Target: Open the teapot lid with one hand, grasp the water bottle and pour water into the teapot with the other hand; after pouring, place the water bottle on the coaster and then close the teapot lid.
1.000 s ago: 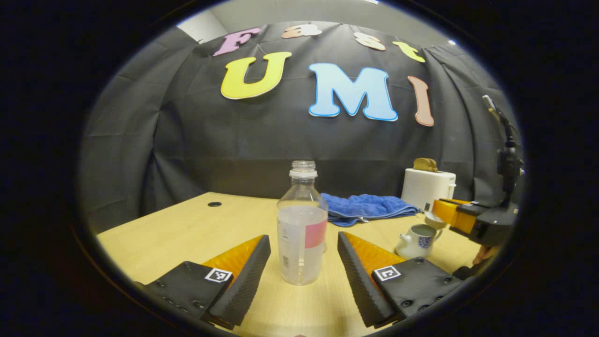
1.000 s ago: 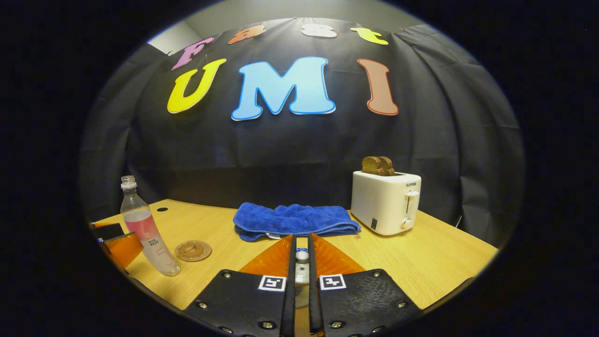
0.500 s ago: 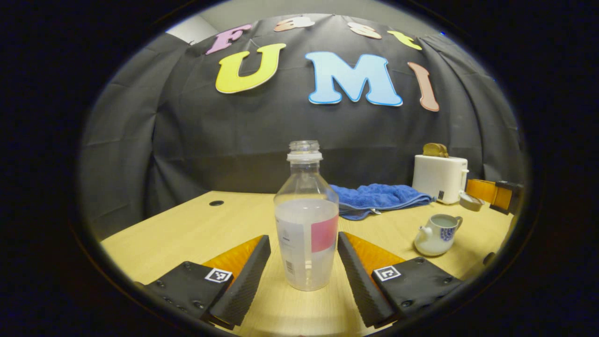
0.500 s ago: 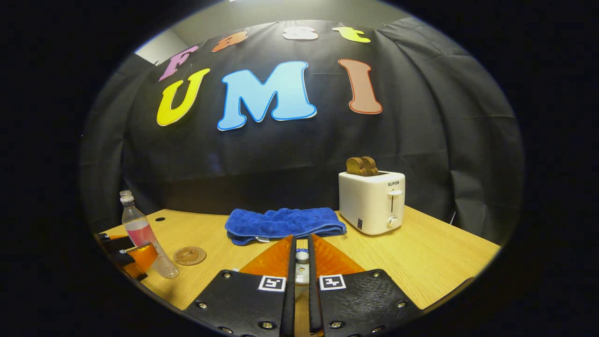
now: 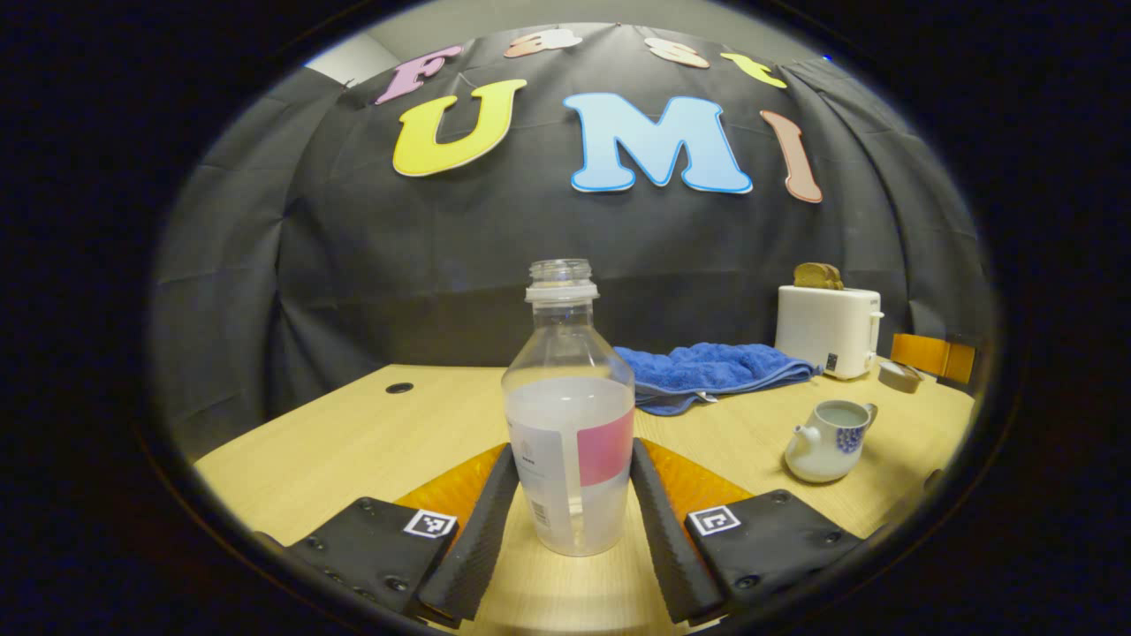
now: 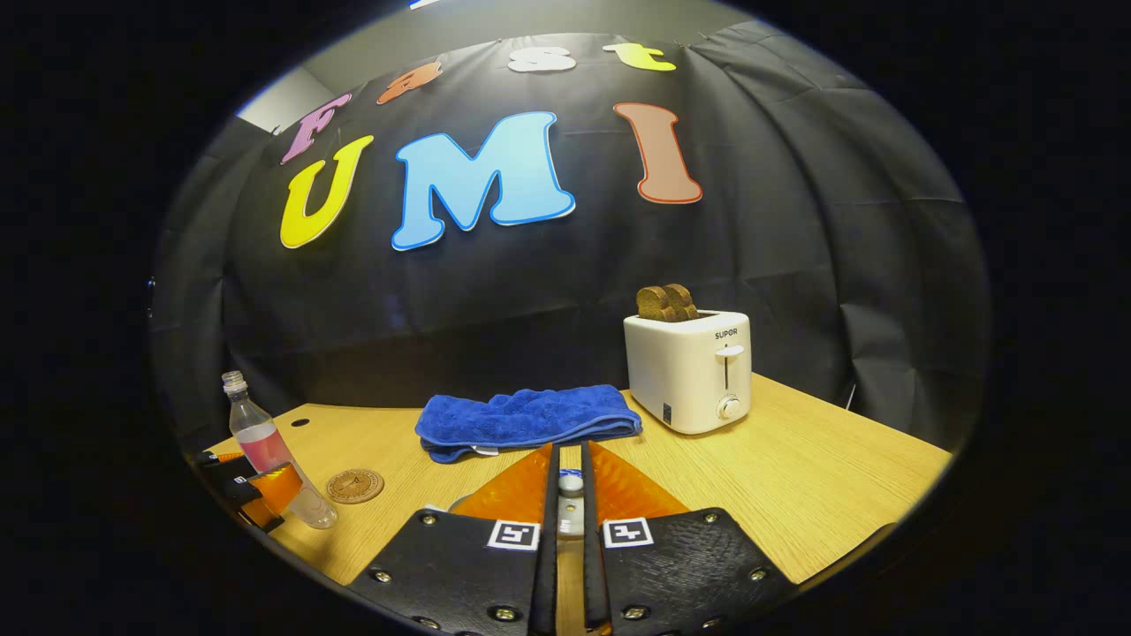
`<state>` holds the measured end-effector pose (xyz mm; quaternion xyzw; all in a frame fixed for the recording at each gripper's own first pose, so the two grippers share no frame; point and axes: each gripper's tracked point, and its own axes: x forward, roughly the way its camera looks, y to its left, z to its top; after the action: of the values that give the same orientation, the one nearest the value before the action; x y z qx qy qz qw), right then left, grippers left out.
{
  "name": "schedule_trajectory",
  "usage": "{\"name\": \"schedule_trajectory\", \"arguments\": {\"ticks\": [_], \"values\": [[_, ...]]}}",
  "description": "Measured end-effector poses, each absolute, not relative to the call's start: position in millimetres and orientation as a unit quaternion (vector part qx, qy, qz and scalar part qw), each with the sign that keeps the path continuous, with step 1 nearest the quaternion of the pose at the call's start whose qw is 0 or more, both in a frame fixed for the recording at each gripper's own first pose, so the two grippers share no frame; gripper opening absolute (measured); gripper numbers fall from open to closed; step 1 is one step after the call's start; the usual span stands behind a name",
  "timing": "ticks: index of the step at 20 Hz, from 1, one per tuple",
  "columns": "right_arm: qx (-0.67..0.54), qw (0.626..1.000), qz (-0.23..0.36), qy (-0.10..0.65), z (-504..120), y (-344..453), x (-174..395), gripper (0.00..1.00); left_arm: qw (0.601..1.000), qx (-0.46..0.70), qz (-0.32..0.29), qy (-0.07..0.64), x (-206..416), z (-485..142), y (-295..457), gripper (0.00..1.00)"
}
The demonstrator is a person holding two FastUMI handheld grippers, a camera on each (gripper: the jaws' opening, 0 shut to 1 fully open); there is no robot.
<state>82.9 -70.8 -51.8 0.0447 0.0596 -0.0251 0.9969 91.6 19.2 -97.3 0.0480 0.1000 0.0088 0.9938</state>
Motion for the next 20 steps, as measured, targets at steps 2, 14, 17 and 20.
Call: {"name": "schedule_trajectory", "arguments": {"ticks": [2, 14, 17, 20], "values": [[0.047, 0.997, -0.025, 0.058, -51, -71, 83, 0.12, 0.993, 0.051, 0.006, 0.101, 92, -98, 19, 0.84], [0.057, 0.996, -0.033, 0.054, -47, -82, 81, 0.12, 0.975, 0.209, -0.003, 0.074, 103, -70, 8, 0.84], [0.066, 0.996, -0.038, 0.052, -45, -88, 80, 0.12, 0.961, 0.27, -0.001, 0.067, 107, -63, 7, 0.84], [0.073, 0.995, -0.04, 0.05, -42, -92, 78, 0.12, 0.942, 0.33, 0.006, 0.065, 110, -58, 11, 0.84]]}}
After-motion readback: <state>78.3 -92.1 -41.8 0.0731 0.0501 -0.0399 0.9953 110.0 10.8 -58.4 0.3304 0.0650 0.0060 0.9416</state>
